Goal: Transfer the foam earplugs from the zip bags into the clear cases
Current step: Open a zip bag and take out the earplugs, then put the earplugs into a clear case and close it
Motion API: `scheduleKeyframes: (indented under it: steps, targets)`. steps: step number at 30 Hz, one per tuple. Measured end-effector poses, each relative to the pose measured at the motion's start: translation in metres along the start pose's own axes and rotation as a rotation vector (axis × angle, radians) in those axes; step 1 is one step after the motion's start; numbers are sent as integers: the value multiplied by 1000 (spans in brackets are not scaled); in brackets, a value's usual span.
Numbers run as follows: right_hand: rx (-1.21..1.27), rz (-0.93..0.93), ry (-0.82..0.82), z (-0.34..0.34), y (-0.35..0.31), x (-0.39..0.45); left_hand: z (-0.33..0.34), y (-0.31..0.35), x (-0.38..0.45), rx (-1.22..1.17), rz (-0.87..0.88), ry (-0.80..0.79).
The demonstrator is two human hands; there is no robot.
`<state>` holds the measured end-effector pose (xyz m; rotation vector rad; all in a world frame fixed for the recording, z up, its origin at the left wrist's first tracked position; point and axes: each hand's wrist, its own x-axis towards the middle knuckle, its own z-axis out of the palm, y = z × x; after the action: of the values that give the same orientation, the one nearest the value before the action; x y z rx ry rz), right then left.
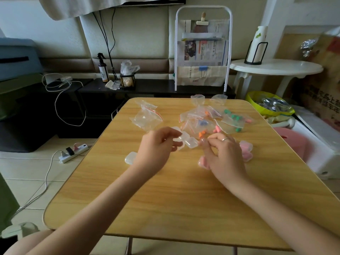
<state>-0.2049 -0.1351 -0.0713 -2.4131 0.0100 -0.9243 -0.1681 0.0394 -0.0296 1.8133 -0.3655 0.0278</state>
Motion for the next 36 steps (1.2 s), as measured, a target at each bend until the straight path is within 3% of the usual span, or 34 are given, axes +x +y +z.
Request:
scheduleKeyframes:
  steps: [2, 6, 9, 11, 19, 24, 30, 33, 36]
  targets:
    - [4, 51, 2, -2, 3, 22, -11, -3, 23, 95, 33, 52]
    - [-9, 212, -38, 12, 22, 85, -36, -26, 82, 509, 172, 116]
    - [-22, 300, -123, 31, 46, 140, -59, -51, 131, 932, 269, 26]
    - [-71, 322, -229, 45, 62, 174, -74, -68, 160, 1084, 225, -75]
    - [-436, 378, -558, 103, 111, 271, -67, -116, 232, 1036, 88, -310]
    - [-431, 477, -714, 136, 150, 285, -55, -128, 235, 810, 166, -192]
    - [-143, 428, -399, 135, 146, 281, -56, -125, 234, 726, 246, -9]
    - [-19, 364, -339, 131, 126, 282, -55, -124, 233, 598, 208, 63]
    - [261, 241, -324, 134, 82, 274, -53, -116, 229, 329, 60, 168]
